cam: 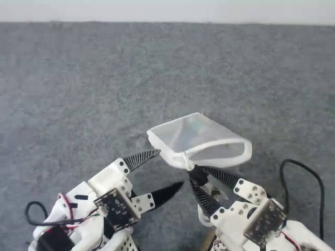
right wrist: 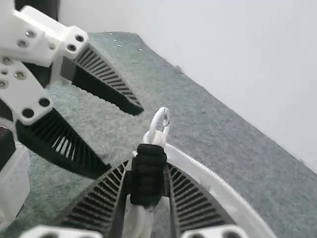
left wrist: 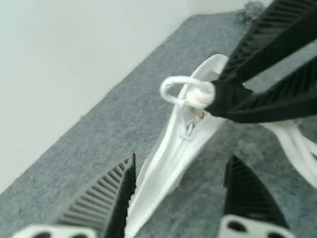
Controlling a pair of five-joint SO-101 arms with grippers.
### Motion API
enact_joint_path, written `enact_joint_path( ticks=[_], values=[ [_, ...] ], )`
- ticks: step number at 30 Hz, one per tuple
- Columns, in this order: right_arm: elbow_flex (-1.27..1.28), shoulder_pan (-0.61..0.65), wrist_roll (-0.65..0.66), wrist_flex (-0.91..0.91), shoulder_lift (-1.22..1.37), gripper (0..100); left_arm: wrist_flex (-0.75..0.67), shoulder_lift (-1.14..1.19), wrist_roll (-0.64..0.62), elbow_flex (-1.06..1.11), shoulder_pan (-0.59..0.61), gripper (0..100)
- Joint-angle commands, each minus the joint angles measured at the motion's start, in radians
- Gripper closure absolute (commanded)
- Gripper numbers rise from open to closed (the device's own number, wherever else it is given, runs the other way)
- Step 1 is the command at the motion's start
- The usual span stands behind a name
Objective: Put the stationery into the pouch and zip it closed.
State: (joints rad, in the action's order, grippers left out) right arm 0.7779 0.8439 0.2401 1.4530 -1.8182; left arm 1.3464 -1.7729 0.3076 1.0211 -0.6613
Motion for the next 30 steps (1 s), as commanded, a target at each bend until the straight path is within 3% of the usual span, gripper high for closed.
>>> enact_joint_path(
  ticks=[1, 8, 19, 26, 30],
  values=[
    [0.002, 0.018, -0.006, -0.041, -0.001, 99.2, 0.0, -0.003, 0.012, 0.005, -0.015, 72],
    [-0.002, 0.024, -0.006, -0.035, -0.001, 99.2, -0.075, -0.003, 0.017, 0.058, 0.077, 72],
    [0.005, 0.067, -0.006, -0.018, -0.001, 99.2, -0.163, -0.002, 0.018, 0.148, 0.071, 72],
    [0.005, 0.077, -0.006, -0.012, -0.001, 99.2, -0.193, -0.002, 0.012, 0.199, -0.008, 73],
    [0.005, 0.077, -0.006, -0.008, -0.001, 99.2, -0.252, -0.002, 0.012, 0.231, -0.008, 77]
  ],
)
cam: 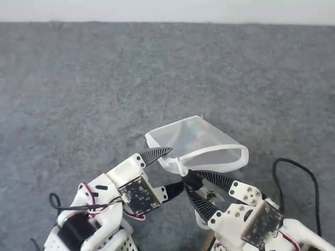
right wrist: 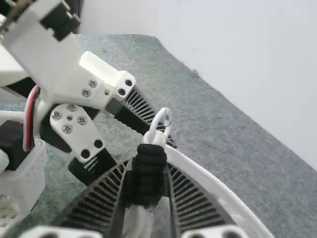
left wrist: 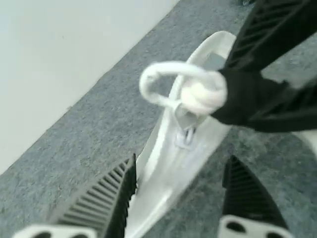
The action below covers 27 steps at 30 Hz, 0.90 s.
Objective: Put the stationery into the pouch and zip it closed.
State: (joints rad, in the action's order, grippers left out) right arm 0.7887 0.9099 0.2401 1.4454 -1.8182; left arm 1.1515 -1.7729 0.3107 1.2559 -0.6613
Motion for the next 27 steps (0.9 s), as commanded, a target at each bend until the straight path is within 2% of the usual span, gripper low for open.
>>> enact_joint_path(
  ticks=[1, 8, 10, 18, 22, 27],
  values=[
    [-0.006, 0.012, -0.006, 0.004, -0.001, 99.2, -0.066, -0.003, 0.009, -0.002, -0.009, 79],
    [-0.008, 0.002, -0.006, 0.001, -0.001, 99.2, -0.101, -0.009, 0.009, -0.015, -0.014, 95],
    [-0.012, -0.042, -0.014, -0.001, -0.001, 99.2, -0.098, -0.009, 0.009, -0.033, -0.012, 100],
    [-0.015, -0.211, -0.017, -0.051, -0.001, 99.2, -0.094, -0.009, 0.008, -0.045, -0.009, 99],
    [-0.015, -0.311, -0.087, -0.085, -0.001, 99.2, -0.095, -0.009, -0.008, -0.048, -0.008, 99],
    [-0.014, -0.418, -0.104, -0.102, -0.001, 99.2, -0.095, -0.009, -0.014, -0.05, -0.008, 99]
  ],
)
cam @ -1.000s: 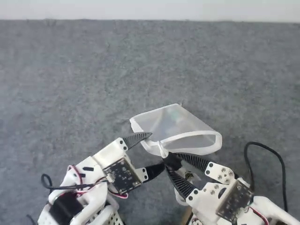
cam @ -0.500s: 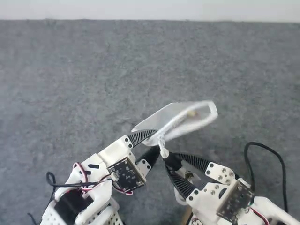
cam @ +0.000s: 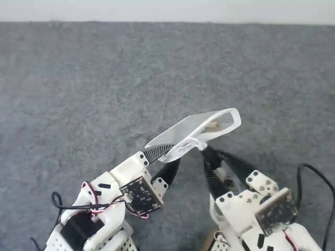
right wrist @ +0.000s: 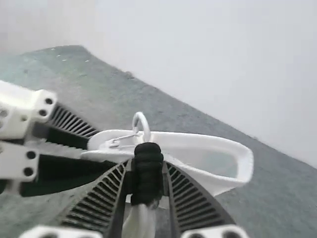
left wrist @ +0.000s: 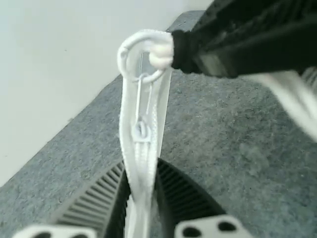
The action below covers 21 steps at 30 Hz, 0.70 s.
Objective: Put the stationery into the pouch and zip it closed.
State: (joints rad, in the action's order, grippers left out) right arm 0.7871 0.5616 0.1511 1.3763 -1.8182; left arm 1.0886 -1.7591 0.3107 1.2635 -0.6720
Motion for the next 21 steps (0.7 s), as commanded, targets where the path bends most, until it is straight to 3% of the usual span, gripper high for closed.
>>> enact_joint_path(
  ticks=[1, 12, 21],
  values=[
    [-0.012, -0.081, -0.015, -0.033, -0.001, 99.2, -0.032, -0.023, -0.014, -0.058, 0.005, 99],
    [-0.011, -0.24, -0.011, -0.054, -0.001, 99.2, -0.025, -0.023, -0.012, -0.058, 0.006, 99],
    [-0.018, -0.206, -0.017, -0.022, -0.001, 95.6, -0.021, -0.023, -0.011, -0.059, 0.006, 99]
  ],
)
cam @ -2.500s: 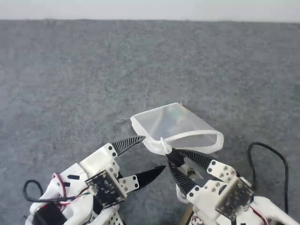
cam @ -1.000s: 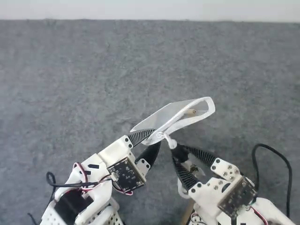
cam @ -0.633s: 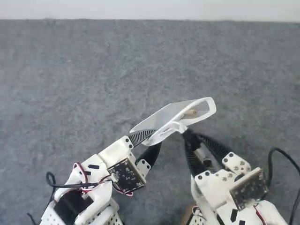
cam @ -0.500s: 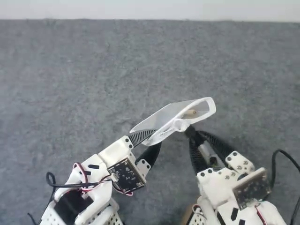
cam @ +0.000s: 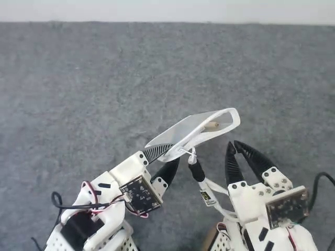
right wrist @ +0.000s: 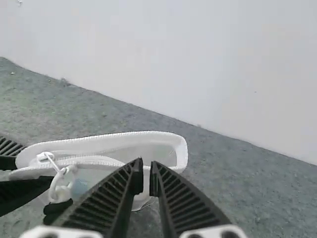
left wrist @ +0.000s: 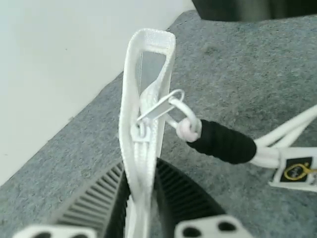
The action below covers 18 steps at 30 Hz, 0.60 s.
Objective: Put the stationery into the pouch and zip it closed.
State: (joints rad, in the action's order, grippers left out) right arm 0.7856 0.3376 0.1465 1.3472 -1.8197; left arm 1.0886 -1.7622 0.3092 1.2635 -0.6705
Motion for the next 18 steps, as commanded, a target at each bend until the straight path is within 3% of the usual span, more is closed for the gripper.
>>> enact_joint_path(
  ticks=[1, 4, 11, 18],
  values=[
    [-0.02, 0.048, -0.012, 0.028, 0.001, 92.8, -0.021, -0.02, -0.009, -0.059, 0.005, 99],
    [-0.058, 0.162, -0.038, 0.104, 0.001, 87.2, -0.023, -0.02, -0.009, -0.059, 0.005, 99],
    [-0.126, 0.401, -0.097, 0.182, 0.001, 90.2, -0.023, -0.02, 0.014, -0.058, 0.005, 99],
    [-0.018, 0.447, -0.097, 0.108, 0.002, 90.2, -0.023, -0.02, 0.015, -0.058, 0.005, 99]
  ],
)
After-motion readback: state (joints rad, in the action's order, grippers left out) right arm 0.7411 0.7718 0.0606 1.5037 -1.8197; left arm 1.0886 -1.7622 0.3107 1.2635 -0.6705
